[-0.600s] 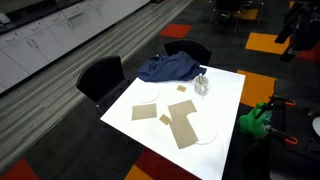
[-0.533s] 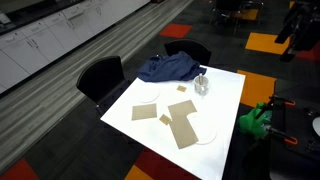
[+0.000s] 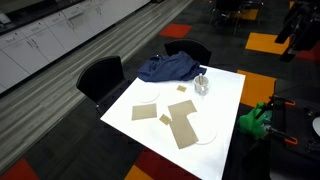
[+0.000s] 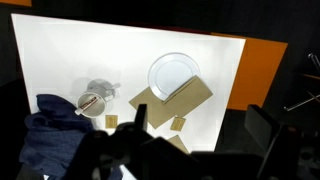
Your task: Remove the red marker from the mug and place it on the table
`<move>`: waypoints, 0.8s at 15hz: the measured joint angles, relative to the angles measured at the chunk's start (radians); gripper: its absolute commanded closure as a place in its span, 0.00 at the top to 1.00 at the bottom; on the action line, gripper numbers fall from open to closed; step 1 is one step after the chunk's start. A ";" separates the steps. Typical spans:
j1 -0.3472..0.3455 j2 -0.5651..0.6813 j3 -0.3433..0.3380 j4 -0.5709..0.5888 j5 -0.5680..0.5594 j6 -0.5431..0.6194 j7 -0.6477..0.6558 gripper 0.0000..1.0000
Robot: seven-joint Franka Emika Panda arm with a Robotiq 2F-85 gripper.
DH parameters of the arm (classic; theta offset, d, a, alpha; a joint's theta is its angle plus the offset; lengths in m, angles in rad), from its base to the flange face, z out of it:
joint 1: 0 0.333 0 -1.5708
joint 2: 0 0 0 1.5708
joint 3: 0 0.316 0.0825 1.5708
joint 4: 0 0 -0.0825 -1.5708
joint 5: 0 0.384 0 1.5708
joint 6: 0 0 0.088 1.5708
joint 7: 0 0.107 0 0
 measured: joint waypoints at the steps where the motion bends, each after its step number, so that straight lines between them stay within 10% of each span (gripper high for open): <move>1: -0.001 0.001 0.000 0.000 0.000 0.000 0.000 1.00; 12: -0.142 0.138 0.048 -0.036 -0.028 0.291 0.396 1.00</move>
